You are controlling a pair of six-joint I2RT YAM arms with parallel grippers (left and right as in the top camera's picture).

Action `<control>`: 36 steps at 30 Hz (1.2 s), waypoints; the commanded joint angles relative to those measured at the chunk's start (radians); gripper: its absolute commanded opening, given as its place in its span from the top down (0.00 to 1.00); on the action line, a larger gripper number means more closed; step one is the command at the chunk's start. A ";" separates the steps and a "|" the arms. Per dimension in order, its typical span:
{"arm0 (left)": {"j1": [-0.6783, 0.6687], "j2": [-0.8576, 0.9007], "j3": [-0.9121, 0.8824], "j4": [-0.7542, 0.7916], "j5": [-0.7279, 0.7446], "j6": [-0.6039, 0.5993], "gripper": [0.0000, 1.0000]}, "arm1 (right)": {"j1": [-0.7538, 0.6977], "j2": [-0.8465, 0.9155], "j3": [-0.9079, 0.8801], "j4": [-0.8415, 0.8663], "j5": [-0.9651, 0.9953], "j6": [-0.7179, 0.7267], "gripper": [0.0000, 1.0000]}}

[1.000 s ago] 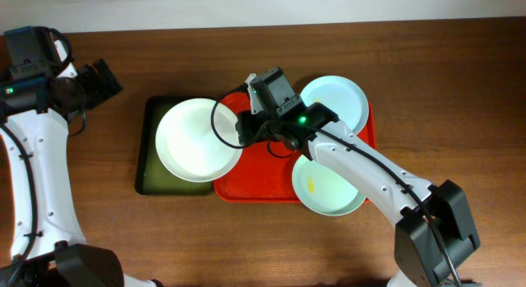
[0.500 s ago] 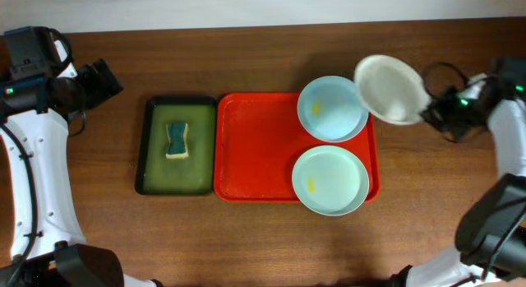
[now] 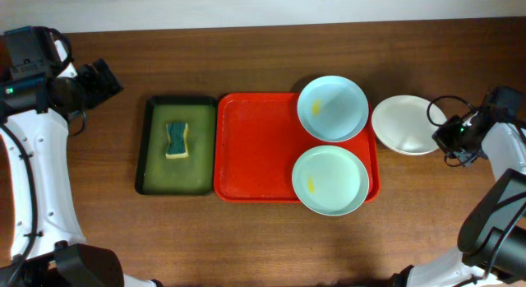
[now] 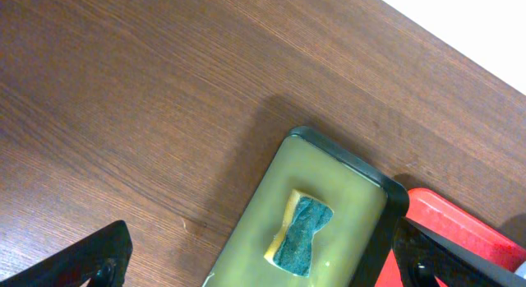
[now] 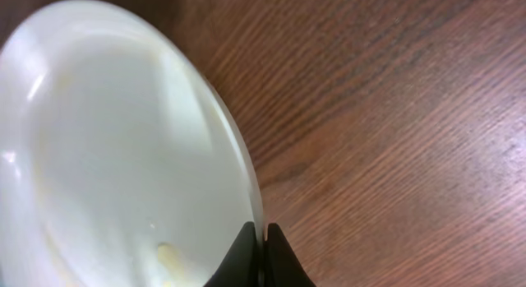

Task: Clean dirty plates on tray and stack at the side
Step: 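Lift the white plate with the right gripper and place it right of the tray, then move the right gripper back and grasp the light-blue plate rim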

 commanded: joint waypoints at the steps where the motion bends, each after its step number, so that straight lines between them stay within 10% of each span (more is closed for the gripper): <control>1: 0.005 0.001 0.008 0.000 0.008 -0.010 0.01 | 0.010 -0.015 -0.010 0.012 0.090 0.005 0.96; 10: 0.005 0.001 0.008 0.000 0.008 -0.010 0.01 | 0.011 0.025 -0.010 0.064 0.051 0.005 0.95; 11: 0.005 0.001 0.008 0.000 0.008 -0.010 0.01 | 0.011 0.026 -0.010 0.063 0.051 0.005 0.64; 17: 0.005 0.001 0.008 0.000 0.008 -0.010 0.01 | 0.031 -0.093 0.188 -0.280 0.039 -0.069 0.57; 19: 0.005 0.001 0.008 0.000 0.008 -0.010 0.00 | 0.052 -0.146 0.272 -0.504 -0.048 -0.082 0.02; 22: 0.005 0.001 0.008 0.000 0.008 -0.010 0.01 | 0.058 -0.156 0.271 -0.737 -0.290 -0.308 0.04; 26: 0.005 0.001 0.008 0.000 0.008 -0.010 0.01 | 0.134 -0.156 0.233 -0.886 -0.214 -0.392 0.66; 36: 0.005 0.001 0.008 0.000 0.008 -0.010 0.01 | 0.436 -0.156 -0.175 -0.441 -0.026 -0.141 0.61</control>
